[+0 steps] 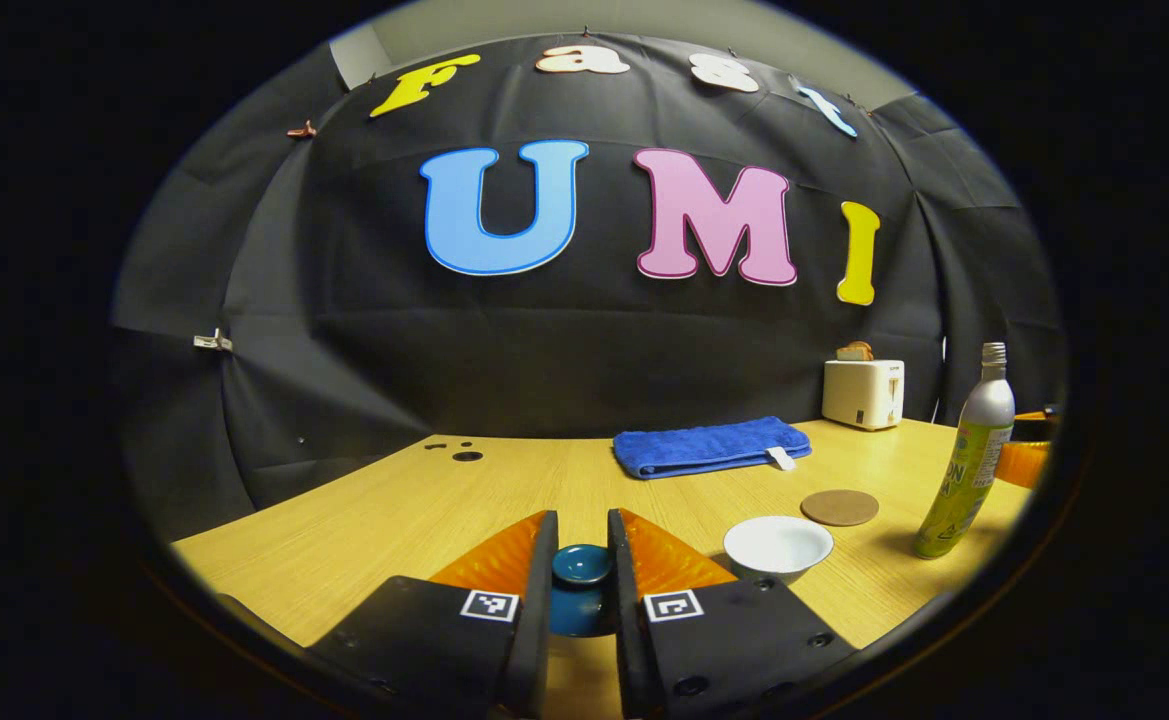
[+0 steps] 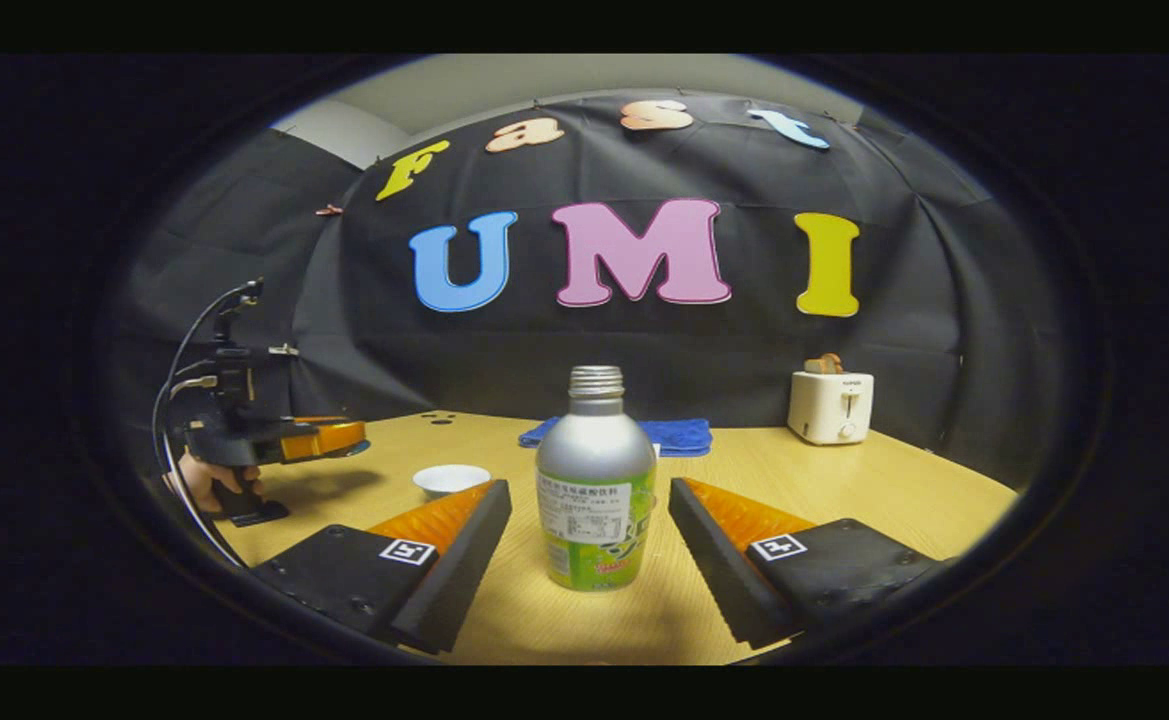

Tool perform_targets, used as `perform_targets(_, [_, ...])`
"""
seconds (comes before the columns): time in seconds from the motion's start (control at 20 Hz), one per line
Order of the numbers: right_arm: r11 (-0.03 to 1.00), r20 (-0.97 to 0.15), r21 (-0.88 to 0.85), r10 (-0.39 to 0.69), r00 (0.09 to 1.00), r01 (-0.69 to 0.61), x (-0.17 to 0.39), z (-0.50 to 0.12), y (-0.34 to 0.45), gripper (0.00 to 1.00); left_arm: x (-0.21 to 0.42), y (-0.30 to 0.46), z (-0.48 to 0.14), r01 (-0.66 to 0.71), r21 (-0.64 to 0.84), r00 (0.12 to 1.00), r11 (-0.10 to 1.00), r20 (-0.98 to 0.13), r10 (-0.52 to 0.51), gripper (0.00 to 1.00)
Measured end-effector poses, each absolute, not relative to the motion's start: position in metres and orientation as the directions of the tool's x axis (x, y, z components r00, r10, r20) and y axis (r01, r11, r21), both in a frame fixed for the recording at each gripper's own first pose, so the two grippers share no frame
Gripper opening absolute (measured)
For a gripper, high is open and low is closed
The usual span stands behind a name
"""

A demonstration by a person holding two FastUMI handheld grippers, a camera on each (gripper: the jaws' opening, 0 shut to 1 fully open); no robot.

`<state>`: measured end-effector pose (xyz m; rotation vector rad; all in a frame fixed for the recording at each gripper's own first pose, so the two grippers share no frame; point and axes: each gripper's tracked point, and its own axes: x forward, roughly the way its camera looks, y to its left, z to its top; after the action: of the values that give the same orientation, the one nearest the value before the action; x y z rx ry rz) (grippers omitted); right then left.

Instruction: Open the teacup lid with one hand, grasp the water bottle and pour water into the teacup with the other hand; after pouring, place the water bottle on the coaster and then close the teacup lid.

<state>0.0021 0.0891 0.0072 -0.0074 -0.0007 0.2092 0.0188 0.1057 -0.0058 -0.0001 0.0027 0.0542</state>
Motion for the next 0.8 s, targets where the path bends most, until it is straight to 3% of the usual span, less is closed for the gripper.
perform_targets(0.6, [0.993,-0.050,-0.101,0.055,0.997,-0.060,0.058,-0.012,0.083,0.98,0.020,0.110,-0.006,0.032,0.001,0.999,0.999,0.001,-0.032,0.32])
perform_targets(0.65, [0.993,-0.054,-0.099,0.052,0.997,-0.057,0.059,-0.013,0.084,0.97,0.021,0.110,-0.006,0.036,0.001,0.999,0.999,0.001,-0.036,0.32])
perform_targets(0.7, [0.994,-0.056,-0.095,0.043,0.998,-0.048,0.061,-0.014,0.083,0.87,0.022,0.110,-0.006,0.040,0.001,0.999,0.999,0.001,-0.040,0.31])
perform_targets(0.8, [0.994,-0.052,-0.101,0.043,0.998,-0.048,0.061,-0.013,0.086,0.86,0.022,0.110,-0.006,0.051,0.001,0.999,0.999,0.001,-0.051,0.32])
